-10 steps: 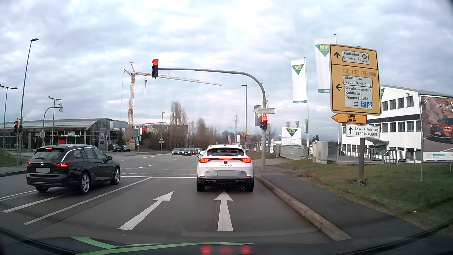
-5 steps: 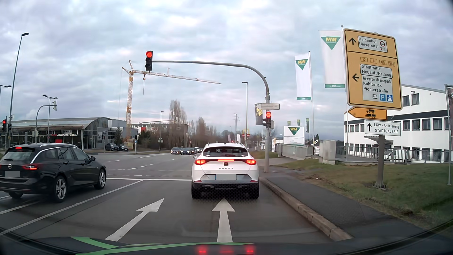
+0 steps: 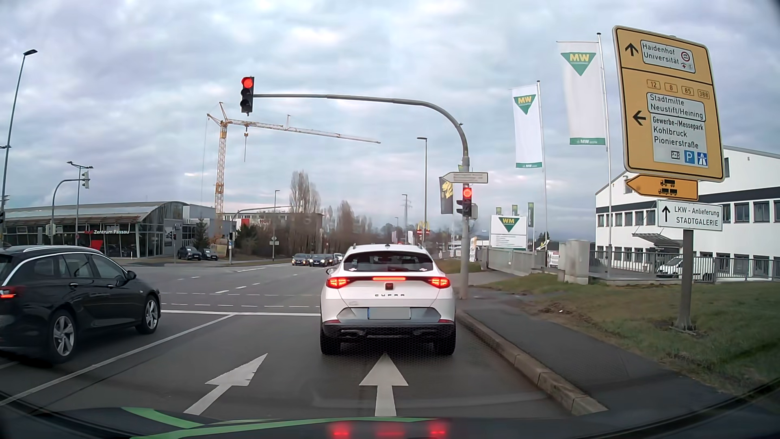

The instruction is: Follow the waypoints while adhering to traffic rules and regulations

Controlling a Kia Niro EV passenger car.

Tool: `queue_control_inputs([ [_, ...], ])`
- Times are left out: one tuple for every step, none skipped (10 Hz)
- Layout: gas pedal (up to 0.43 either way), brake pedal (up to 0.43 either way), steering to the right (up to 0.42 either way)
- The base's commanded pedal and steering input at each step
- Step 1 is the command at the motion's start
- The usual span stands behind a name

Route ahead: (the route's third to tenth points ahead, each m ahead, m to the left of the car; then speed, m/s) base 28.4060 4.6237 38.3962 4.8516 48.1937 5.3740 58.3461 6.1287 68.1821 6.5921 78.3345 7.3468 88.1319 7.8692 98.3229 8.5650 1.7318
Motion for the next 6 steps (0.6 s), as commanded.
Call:
queue_control_inputs([
  [0.000, 0.238, 0.009],
  [0.000, 0.238, 0.010],
  [0.000, 0.238, 0.011],
  [0.000, 0.238, 0.012],
  [0.000, 0.232, 0.012],
  [0.000, 0.238, 0.012],
])
